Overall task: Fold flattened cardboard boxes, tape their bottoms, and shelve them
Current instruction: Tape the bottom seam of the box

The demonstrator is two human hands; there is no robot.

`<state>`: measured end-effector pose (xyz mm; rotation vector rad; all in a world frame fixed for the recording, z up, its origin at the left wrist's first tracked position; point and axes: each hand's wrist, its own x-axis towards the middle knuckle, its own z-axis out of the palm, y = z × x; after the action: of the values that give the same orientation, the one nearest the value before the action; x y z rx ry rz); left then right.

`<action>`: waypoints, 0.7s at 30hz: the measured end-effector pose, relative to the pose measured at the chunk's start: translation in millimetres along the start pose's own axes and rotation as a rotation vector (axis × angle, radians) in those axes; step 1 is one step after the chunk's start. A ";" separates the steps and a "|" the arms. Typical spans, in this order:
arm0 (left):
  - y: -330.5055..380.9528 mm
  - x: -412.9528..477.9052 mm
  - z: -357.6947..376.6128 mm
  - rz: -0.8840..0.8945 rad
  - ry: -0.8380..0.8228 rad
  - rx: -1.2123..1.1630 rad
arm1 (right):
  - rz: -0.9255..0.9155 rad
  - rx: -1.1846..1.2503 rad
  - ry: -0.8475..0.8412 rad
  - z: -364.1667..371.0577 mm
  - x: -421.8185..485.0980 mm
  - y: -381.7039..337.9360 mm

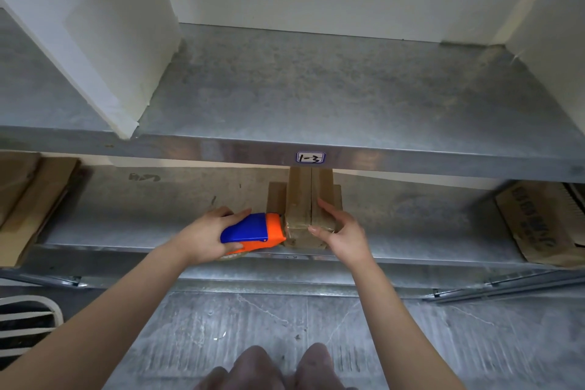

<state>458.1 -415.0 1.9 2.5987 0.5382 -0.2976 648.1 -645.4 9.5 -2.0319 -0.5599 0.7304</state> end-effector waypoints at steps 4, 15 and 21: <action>3.6 -0.2 4.3 -0.031 0.019 0.009 | 0.005 -0.005 -0.001 1.0 -0.1 -0.3; -33.9 21.6 1.1 -0.120 -0.019 0.116 | 0.020 0.021 -0.003 1.2 -1.3 -0.3; -37.3 15.2 1.4 -0.131 -0.050 0.150 | -0.026 -0.027 -0.008 1.1 -2.5 2.8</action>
<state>455.9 -380.4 -18.7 2.6957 0.6936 -0.4610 645.8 -647.8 7.4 -2.0437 -0.6024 0.7190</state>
